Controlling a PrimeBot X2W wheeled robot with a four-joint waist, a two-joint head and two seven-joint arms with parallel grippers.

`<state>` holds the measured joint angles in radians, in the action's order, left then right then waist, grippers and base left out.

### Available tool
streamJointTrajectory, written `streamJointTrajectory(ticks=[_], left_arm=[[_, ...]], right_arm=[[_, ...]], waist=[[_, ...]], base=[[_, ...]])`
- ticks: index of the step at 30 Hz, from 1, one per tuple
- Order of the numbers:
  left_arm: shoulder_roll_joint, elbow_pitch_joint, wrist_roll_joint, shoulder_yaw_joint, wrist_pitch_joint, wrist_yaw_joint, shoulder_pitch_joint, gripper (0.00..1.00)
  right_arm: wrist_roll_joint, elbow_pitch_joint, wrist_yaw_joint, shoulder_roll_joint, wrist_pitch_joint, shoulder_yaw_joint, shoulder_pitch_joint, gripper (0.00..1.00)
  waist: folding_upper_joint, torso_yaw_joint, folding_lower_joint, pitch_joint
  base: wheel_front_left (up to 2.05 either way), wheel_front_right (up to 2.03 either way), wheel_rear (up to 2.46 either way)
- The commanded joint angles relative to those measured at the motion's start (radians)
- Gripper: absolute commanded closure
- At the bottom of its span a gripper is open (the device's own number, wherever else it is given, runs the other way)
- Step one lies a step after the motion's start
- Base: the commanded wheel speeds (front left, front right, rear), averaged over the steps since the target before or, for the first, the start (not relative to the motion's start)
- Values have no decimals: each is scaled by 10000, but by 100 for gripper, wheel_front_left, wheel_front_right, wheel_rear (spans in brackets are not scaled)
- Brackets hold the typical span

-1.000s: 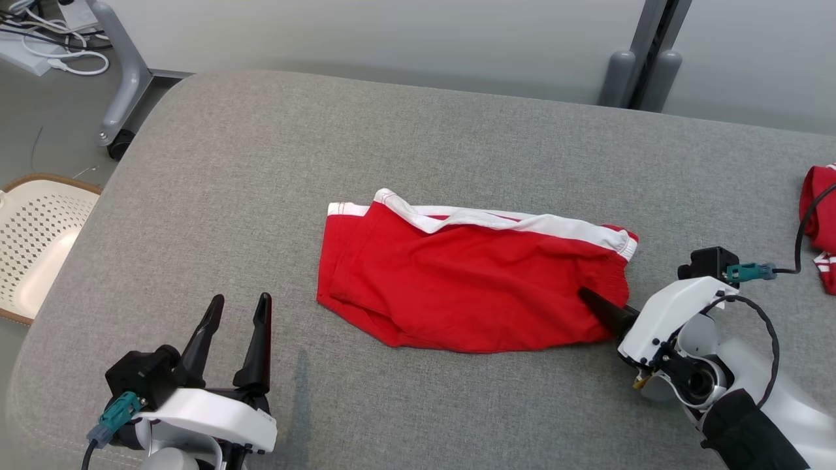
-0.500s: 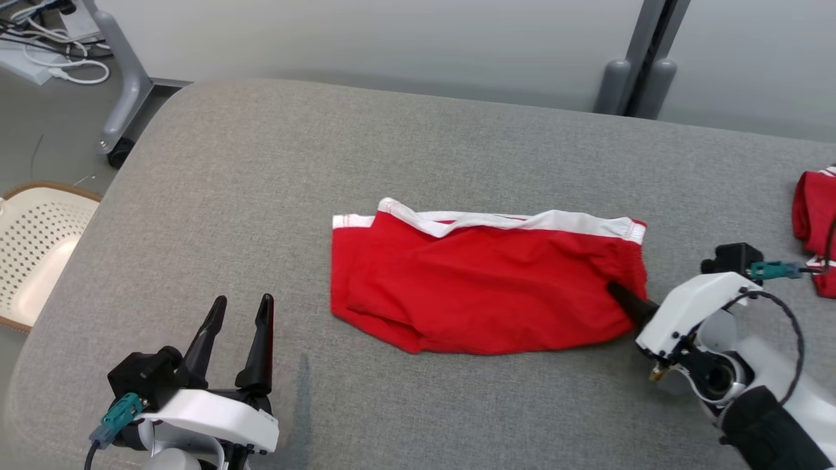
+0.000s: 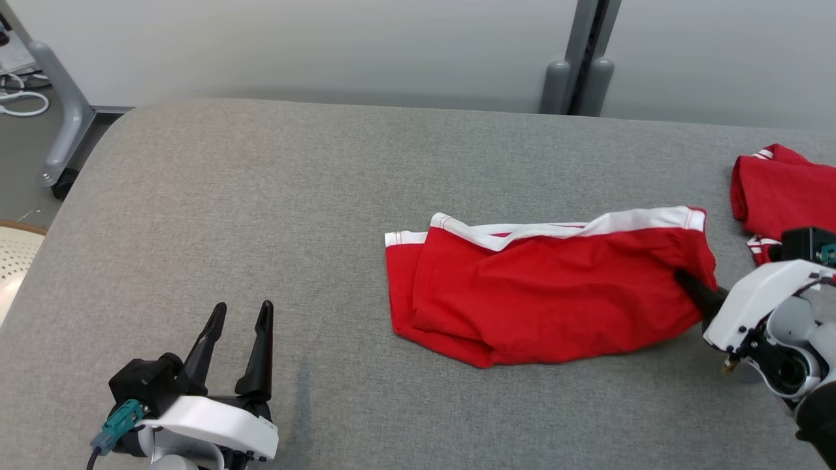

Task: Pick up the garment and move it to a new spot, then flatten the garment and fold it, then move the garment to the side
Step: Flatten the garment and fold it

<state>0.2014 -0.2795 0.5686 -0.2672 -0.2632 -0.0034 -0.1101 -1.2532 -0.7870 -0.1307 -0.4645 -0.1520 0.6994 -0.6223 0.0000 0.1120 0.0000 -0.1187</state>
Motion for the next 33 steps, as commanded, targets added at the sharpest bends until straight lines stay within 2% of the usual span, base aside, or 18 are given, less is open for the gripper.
streamJointTrajectory(ticks=[1, 13, 18, 24, 33], left_arm=[[11, -22, -52, 67, -13, -17, -61, 0], [-169, -260, -21, -57, -13, -88, -169, 0], [-365, -427, -32, -107, -14, -191, -253, 0], [-482, -607, -96, -37, -15, -298, -379, 0], [-756, -847, -214, 12, -14, -485, -427, 0]], right_arm=[[71, 147, -3, -99, 40, 44, -137, 100], [188, 1758, -3, 143, -451, 417, -507, 100], [-440, 2161, -4, 665, -848, 340, -682, 100], [-964, 1878, -4, 1221, -1260, 421, -829, 100], [-1085, 467, -4, 1887, -1545, 706, -1148, 100]], waist=[[0, -80, 0, 10], [0, 81, 0, 104], [0, 559, 0, 86], [0, 1291, 0, -12], [0, 2126, 0, -108]], base=[[0, 0, 0], [0, 0, 0], [0, 0, 0], [0, 0, 0], [0, 0, 0]])
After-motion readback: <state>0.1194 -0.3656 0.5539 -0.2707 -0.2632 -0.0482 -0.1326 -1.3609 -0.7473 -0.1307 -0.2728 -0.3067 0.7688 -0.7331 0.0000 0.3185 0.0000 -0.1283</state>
